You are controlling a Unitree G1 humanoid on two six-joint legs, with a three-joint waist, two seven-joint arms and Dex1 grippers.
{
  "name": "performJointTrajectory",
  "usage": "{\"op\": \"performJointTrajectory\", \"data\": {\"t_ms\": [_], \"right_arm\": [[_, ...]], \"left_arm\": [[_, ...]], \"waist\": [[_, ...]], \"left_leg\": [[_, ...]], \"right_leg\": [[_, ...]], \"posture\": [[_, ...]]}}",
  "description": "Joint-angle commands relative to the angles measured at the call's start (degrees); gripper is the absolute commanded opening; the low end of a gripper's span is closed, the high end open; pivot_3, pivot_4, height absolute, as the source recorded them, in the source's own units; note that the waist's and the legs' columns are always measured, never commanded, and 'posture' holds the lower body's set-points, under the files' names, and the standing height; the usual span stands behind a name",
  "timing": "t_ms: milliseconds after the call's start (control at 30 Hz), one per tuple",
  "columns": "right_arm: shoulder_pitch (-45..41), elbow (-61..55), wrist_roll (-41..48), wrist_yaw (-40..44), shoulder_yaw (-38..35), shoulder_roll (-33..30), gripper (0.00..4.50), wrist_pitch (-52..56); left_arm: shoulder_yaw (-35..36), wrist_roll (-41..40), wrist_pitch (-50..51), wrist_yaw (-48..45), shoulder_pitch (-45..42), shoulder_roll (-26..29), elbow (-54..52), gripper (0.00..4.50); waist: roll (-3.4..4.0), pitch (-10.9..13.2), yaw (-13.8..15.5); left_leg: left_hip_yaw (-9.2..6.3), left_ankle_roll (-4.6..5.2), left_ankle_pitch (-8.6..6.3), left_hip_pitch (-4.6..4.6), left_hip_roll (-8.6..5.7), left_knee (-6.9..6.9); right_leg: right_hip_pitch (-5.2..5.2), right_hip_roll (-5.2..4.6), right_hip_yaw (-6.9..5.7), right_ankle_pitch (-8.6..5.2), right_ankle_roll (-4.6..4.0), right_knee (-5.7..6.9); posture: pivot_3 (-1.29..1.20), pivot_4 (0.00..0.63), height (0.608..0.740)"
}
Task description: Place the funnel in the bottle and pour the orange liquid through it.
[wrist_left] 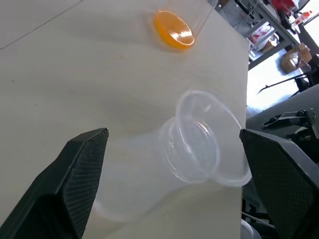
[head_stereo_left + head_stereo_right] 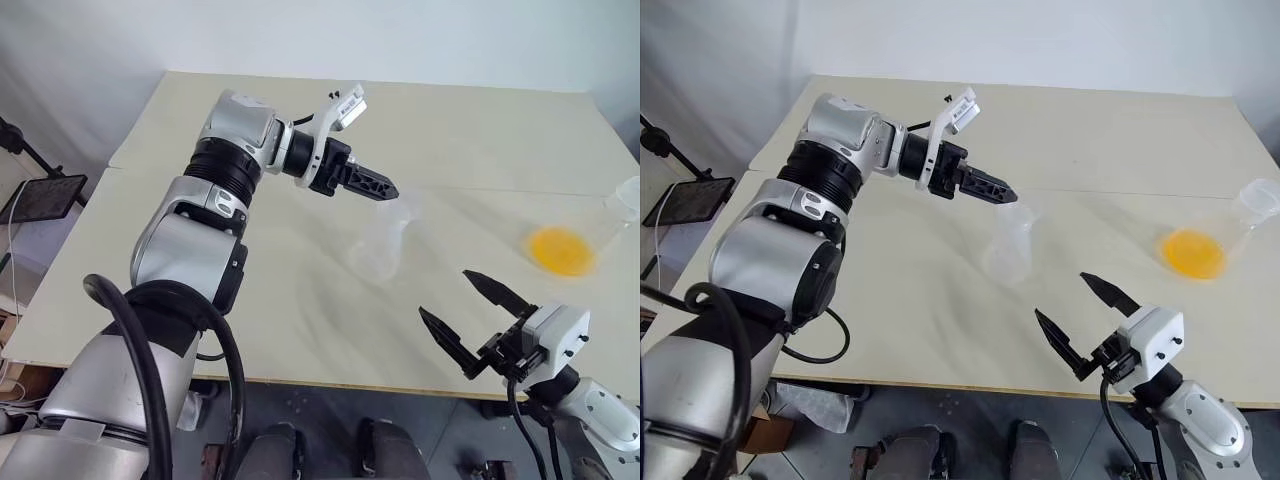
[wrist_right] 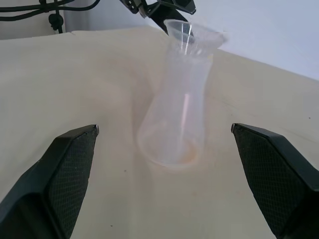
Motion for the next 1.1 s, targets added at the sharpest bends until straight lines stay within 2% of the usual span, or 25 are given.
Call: {"op": "performJointTrajectory", "data": {"t_ms": [33, 167, 233, 267, 300, 400, 533, 833, 967, 1100], "right_arm": [[0.75, -1.67, 0.01, -0.46, -0.46, 0.42, 4.5, -1.58], [1.85, -2.13, 0.23, -0.46, -1.81, 0.37, 4.5, -1.92], [2.74, -2.72, 0.96, -0.83, -3.84, 0.43, 4.5, -2.33], [3.42, -3.06, 1.69, -0.83, -5.15, 0.38, 4.5, -2.47], [4.13, -3.14, 1.4, -0.83, -6.68, 0.28, 4.5, -3.12], [6.61, -3.24, 1.95, -0.68, -9.96, 0.52, 4.5, -3.93], [9.35, -1.85, 2.25, -2.57, -15.01, 3.7, 4.5, -7.02], [16.78, 7.09, 5.03, -6.23, -31.35, 11.61, 4.5, -14.42], [17.34, 10.31, 6.93, -7.78, -33.98, 13.16, 4.5, -15.21], [13.55, 11.33, 9.69, -11.68, -33.91, 11.15, 4.5, -11.48]], "left_arm": [[2.29, -1.65, -2.66, -2.25, -1.13, 0.79, -2.41, 4.49], [2.63, -3.17, -5.66, -9.26, 3.12, 3.8, -7.41, 4.49], [3.19, -3.65, -18.06, -15.28, 10.69, 7.55, -13.25, 4.49], [3.36, -3.14, -27.57, -17.88, 15.09, 9.62, -15.23, 4.49], [5.65, -3.54, -33.46, -15.51, 17.9, 10.56, -15.12, 4.49], [10.01, -5.03, -43.24, -11.67, 23.19, 12.22, -15.54, 4.49], [11.77, -6.92, -58.97, -18.28, 33.39, 14.24, -20.94, 4.49], [17.9, -16.03, -45.91, -7.04, 57.75, 16.06, -46.8, 4.49], [17.81, -17.92, -42.64, -3.81, 63.78, 16.41, -54.98, 4.49], [17.1, -20.44, -38.63, -1.06, 66.69, 16.16, -61.86, 4.49]], "waist": [[0.0, 0.0, -0.01], [0.02, -0.01, -0.13], [0.14, -0.08, -0.32], [0.27, -0.16, -0.6], [0.3, -0.18, -0.87], [0.19, -0.11, -0.6], [0.0, -0.07, 0.26], [0.06, -0.11, -0.18], [0.14, -0.16, -0.24], [0.18, -0.18, -0.21]], "left_leg": [[0.0, 0.0, 0.0, 0.0, 0.0, 0.0], [0.03, 0.0, 0.0, 0.02, 0.0, 0.0], [0.04, -0.01, 0.0, 0.06, 0.01, -0.02], [0.07, -0.02, 0.0, 0.13, 0.02, -0.03], [0.12, -0.03, 0.0, 0.2, 0.03, -0.09], [0.12, -0.11, 0.03, 0.15, 0.12, -0.05], [0.04, -0.06, 0.03, 0.05, -0.02, 0.1], [-0.14, 0.04, 0.0, 0.14, -0.07, 0.0], [-0.14, 0.03, 0.01, 0.2, -0.02, -0.02], [-0.16, 0.03, 0.0, 0.2, -0.03, -0.02]], "right_leg": [[0.0, 0.0, 0.0, 0.0, 0.0, 0.0], [-0.01, 0.01, 0.0, 0.0, 0.0, 0.02], [-0.01, 0.01, 0.02, 0.0, 0.0, 0.05], [-0.01, 0.01, 0.05, 0.0, -0.01, 0.06], [-0.01, 0.01, 0.09, 0.0, -0.01, 0.08], [-0.03, 0.07, 0.05, -0.02, -0.04, 0.08], [0.02, -0.06, 0.03, 0.01, 0.0, 0.08], [0.11, -0.11, 0.25, 0.02, 0.04, 0.09], [0.14, -0.11, 0.46, 0.01, 0.01, 0.08], [0.15, -0.18, 0.5, 0.01, 0.0, 0.07]], "posture": [[0.0, 0.15, 0.74], [0.0, 0.15, 0.74], [0.0, 0.15, 0.74], [0.0, 0.15, 0.74], [0.0, 0.15, 0.74], [0.0, 0.15, 0.74], [0.0, 0.15, 0.74], [0.0, 0.15, 0.74], [0.0, 0.15, 0.74], [0.0, 0.15, 0.74]]}}
